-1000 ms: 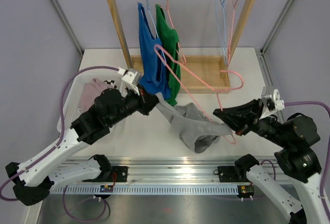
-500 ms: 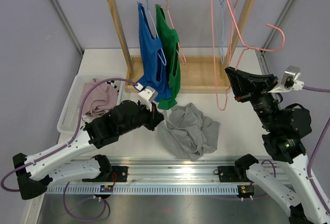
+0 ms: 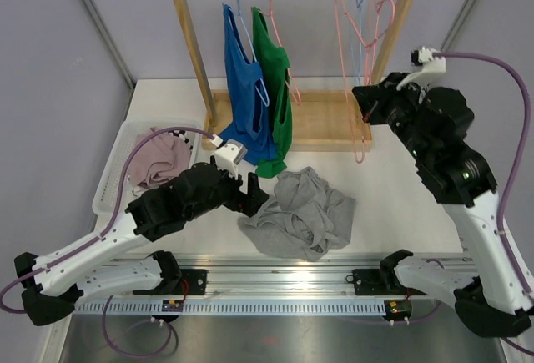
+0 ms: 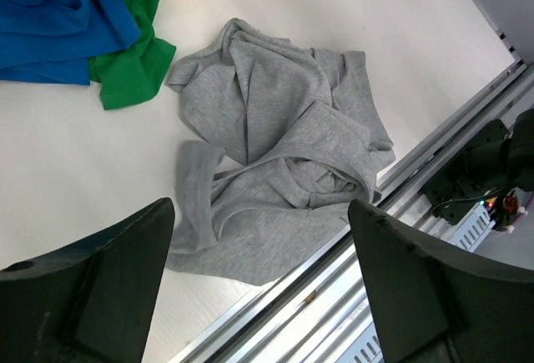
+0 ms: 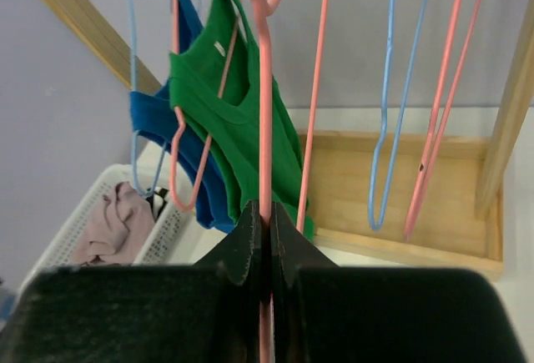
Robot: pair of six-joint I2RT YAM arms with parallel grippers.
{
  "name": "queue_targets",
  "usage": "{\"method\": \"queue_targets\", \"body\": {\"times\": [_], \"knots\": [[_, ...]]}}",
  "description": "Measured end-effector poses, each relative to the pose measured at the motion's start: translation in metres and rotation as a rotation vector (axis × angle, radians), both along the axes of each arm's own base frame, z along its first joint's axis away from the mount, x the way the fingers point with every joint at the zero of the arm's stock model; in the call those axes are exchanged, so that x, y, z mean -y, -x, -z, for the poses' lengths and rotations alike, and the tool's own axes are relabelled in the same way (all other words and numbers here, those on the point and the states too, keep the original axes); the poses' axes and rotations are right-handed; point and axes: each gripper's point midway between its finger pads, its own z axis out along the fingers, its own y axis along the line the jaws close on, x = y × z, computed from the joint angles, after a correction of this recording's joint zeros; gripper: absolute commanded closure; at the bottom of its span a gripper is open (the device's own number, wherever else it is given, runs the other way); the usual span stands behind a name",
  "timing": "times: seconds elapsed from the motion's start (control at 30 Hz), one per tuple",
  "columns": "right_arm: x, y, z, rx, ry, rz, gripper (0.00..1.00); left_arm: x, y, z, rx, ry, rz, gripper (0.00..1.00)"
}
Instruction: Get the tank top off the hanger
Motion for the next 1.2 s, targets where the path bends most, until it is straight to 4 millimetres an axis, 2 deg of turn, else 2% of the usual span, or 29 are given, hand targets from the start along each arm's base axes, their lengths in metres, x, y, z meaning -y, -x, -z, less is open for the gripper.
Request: {"method": "queue_targets", "body": {"times": [0.17, 0.27, 0.43, 0.57, 0.67, 0.8, 0.93, 1.03, 1.07, 1.1, 1.17, 1.2], "knots": [[-0.018, -0.049, -0.006, -0.072, 0.075, 0.032, 1.00, -0.012, 0.004, -0.013, 0.024, 0.024, -0.018, 0.03], [-0.021, -0.081, -0.013, -0.098, 0.102, 0.062, 1.00, -0.020, 0.007, -0.016, 0.027, 0.022, -0.026, 0.01], [-0.009, -0.129, -0.022, -0.122, 0.119, 0.133, 1.00, -0.030, 0.010, -0.014, 0.024, 0.002, -0.042, 0.01], [0.005, -0.158, -0.016, -0.164, 0.136, 0.178, 1.00, -0.038, 0.011, -0.013, 0.021, -0.013, -0.060, 0.01], [0.018, -0.170, -0.001, -0.214, 0.150, 0.204, 1.00, -0.041, 0.010, -0.018, 0.026, -0.015, -0.069, 0.01], [0.034, -0.171, 0.019, -0.282, 0.173, 0.231, 1.00, -0.041, 0.009, -0.020, 0.030, -0.015, -0.074, 0.01], [0.043, -0.170, 0.031, -0.316, 0.190, 0.246, 1.00, -0.038, 0.007, -0.015, 0.021, -0.031, -0.074, 0.01], [0.045, -0.170, 0.032, -0.317, 0.197, 0.245, 1.00, -0.033, 0.004, -0.011, 0.014, -0.044, -0.074, 0.01], [0.044, -0.170, 0.031, -0.317, 0.199, 0.241, 0.95, -0.030, 0.003, -0.009, 0.011, -0.049, -0.074, 0.01], [0.044, -0.169, 0.031, -0.315, 0.202, 0.238, 0.85, -0.028, 0.001, -0.008, 0.011, -0.051, -0.076, 0.01], [0.044, -0.168, 0.031, -0.317, 0.205, 0.234, 0.57, -0.020, -0.003, -0.004, 0.006, -0.062, -0.075, 0.01], [0.043, -0.168, 0.031, -0.317, 0.205, 0.229, 0.52, -0.017, -0.005, -0.001, 0.001, -0.070, -0.073, 0.01]]}}
